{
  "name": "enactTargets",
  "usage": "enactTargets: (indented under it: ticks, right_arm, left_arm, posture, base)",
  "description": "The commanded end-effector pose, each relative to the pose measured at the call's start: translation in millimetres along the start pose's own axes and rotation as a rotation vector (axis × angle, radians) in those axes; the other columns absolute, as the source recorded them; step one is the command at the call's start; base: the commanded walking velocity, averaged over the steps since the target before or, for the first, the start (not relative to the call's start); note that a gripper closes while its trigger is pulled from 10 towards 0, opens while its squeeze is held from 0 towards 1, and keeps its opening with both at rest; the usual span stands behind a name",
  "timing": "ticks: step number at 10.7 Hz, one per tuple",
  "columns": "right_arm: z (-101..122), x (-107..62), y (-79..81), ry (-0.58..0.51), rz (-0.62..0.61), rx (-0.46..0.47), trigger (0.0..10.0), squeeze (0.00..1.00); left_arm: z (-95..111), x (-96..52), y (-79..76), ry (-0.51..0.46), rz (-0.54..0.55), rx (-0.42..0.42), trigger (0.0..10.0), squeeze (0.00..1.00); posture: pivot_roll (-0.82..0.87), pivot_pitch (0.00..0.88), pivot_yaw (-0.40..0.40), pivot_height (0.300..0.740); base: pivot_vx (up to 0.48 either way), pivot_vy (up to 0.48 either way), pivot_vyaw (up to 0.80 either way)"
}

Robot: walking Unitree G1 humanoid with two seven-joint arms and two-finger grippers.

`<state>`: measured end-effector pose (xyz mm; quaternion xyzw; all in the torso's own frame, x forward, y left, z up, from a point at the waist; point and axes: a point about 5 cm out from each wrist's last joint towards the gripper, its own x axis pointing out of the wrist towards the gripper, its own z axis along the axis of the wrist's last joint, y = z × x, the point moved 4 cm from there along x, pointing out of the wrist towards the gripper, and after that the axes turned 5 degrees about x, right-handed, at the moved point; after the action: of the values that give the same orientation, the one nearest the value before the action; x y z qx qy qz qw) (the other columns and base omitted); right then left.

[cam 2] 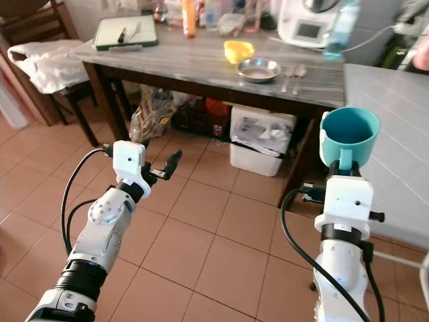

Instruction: Setting the table

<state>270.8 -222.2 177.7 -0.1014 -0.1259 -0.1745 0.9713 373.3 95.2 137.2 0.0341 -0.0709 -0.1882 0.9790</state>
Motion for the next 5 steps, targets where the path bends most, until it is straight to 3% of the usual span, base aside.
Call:
enactTargets:
  ticks: [1,5]
  right_arm:
    - [2.1,-0.4,0.0,-0.013,0.000,0.000,10.0,0.00]
    - [3.4,-1.1,-1.0,-0.022,-0.010,-0.011,10.0,0.00]
  left_arm:
    - [-0.3,1.3,-2.7,-0.002,-0.009,-0.008,10.0,0.00]
    - [1.6,6.1,-11.6,-0.011,-0.054,-0.032,10.0,0.00]
  posture:
    - [0.04,0.011,0.001,0.740]
    - [0.03,0.007,0.010,0.740]
  base:
    - [0.307,0.000,0.00]
    - [0.312,0.000,0.00]
